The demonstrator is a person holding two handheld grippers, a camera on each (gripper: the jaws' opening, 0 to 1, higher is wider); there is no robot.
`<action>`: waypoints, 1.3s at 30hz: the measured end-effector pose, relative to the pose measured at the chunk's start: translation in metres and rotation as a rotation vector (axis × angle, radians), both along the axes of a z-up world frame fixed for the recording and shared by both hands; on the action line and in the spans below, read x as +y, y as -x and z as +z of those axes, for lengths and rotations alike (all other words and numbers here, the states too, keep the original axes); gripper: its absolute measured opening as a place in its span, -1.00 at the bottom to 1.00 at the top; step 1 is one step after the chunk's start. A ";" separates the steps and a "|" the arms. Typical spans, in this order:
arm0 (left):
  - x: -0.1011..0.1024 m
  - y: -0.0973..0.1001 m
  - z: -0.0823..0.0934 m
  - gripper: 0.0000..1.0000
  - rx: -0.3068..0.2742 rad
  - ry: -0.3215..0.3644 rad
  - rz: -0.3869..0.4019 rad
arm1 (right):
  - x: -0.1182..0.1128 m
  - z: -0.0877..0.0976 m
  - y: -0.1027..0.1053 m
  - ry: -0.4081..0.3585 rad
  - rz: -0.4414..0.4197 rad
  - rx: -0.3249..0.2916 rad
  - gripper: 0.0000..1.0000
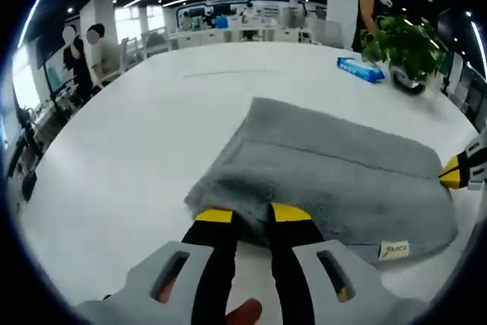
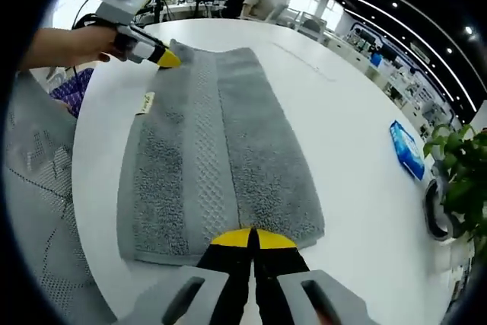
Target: Open the folded towel by lifting each exposed corner and separating the folded layers until the towel lies flat within the target outline without major curled edges
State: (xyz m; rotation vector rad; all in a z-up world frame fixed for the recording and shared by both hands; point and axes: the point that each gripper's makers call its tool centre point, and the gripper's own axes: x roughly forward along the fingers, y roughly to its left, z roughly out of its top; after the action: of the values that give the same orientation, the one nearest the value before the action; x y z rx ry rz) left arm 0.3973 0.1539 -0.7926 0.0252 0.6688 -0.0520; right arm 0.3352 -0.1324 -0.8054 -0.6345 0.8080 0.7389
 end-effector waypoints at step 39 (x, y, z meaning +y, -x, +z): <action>-0.028 -0.109 -0.001 -0.82 0.073 -0.150 -0.338 | 0.087 -0.002 0.062 -0.156 -0.004 0.161 -1.00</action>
State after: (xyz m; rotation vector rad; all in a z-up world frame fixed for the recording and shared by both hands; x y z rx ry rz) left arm 0.5067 0.1258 -0.7934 0.2822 0.7354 -0.3295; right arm 0.2734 -0.0450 -0.8070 -0.4372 0.8894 0.8481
